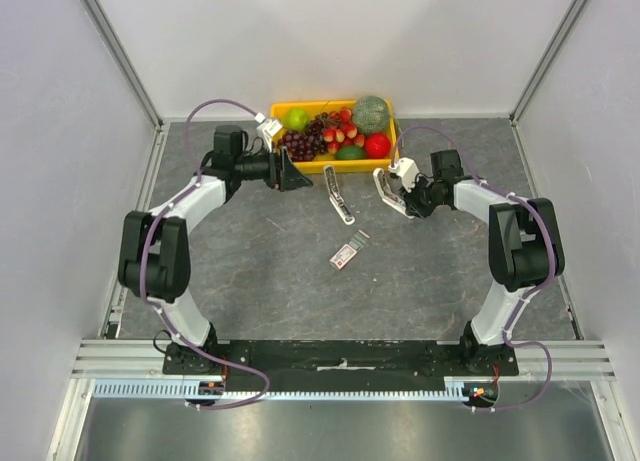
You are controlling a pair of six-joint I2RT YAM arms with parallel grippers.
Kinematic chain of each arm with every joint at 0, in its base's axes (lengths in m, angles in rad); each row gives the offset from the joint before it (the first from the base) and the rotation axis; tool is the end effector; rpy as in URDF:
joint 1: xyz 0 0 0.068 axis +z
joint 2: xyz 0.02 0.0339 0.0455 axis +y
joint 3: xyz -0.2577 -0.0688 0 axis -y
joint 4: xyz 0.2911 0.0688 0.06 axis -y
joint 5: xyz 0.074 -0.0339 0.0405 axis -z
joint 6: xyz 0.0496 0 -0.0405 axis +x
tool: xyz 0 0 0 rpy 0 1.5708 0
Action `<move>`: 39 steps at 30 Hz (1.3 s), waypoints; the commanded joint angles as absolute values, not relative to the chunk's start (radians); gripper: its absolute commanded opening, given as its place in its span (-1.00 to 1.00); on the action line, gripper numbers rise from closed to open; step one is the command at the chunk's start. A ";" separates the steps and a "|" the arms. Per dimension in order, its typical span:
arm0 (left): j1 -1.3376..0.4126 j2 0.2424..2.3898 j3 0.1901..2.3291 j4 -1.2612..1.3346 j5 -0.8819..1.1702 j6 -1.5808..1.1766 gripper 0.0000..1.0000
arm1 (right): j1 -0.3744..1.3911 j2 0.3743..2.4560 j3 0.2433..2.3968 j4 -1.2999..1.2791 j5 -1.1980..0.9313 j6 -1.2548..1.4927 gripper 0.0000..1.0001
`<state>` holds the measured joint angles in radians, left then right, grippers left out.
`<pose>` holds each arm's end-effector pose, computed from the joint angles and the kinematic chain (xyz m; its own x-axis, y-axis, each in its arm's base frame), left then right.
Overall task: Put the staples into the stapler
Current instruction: Move the stapler to the center of the board, then close the stapler at the center of the board.
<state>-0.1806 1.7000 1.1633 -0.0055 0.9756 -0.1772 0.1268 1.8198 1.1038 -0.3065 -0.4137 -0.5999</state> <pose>0.4070 -0.1161 0.2192 -0.6404 0.0165 -0.7678 0.6965 0.4338 -0.5716 0.3990 0.0710 0.1155 -0.5160 -0.5869 -0.6239 -0.7451 0.6669 -0.0111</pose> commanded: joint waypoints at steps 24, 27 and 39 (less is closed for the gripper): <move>-0.500 1.735 1.149 0.049 1.154 0.408 0.18 | 0.074 1.724 1.057 -0.857 -0.753 -1.281 -1.00; -0.532 1.752 1.138 0.063 1.111 0.436 0.17 | 0.074 1.710 1.045 -0.844 -0.749 -1.279 -1.00; -0.632 1.835 1.155 0.064 0.943 0.471 0.24 | 0.072 1.680 1.002 -0.804 -0.706 -1.281 -1.00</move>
<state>-0.6128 1.8107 1.1389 0.0475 0.9989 0.4145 0.0784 1.7157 1.0073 -0.8234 -0.6922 -1.2575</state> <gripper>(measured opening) 0.614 0.263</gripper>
